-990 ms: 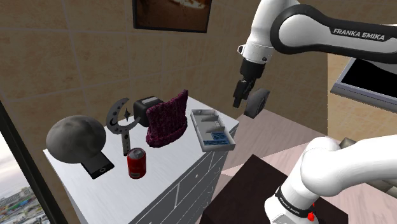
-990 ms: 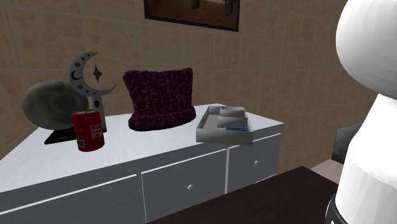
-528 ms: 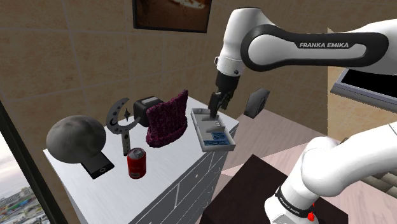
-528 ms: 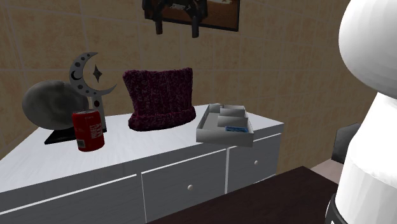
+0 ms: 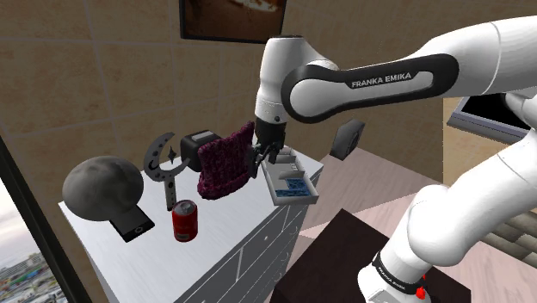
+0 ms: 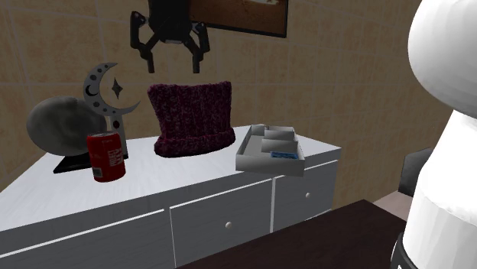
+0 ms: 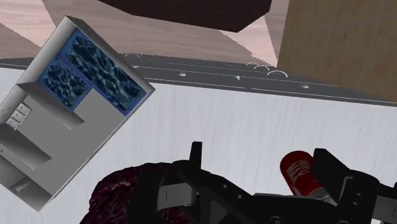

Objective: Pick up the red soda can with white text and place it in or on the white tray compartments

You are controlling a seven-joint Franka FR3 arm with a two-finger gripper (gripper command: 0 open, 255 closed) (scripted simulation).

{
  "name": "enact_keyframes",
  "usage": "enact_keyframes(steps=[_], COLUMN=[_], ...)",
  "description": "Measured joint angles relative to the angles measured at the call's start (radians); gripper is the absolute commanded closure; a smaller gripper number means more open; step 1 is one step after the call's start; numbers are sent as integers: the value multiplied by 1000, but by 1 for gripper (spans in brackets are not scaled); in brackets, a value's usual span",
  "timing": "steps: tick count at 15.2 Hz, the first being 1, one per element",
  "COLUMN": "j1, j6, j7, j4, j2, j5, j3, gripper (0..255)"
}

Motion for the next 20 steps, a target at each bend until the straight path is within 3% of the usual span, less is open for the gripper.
enact_keyframes(steps=[5,10,18,20], j1=[6,31,130,142], j6=[90,146,156,173], j7=[111,237,397,412], j4=[81,209,474,483], j2=[180,385,702,731], j5=[-53,-149,-307,-322], j3=[69,114,108,103], gripper=[0,0,0,0])
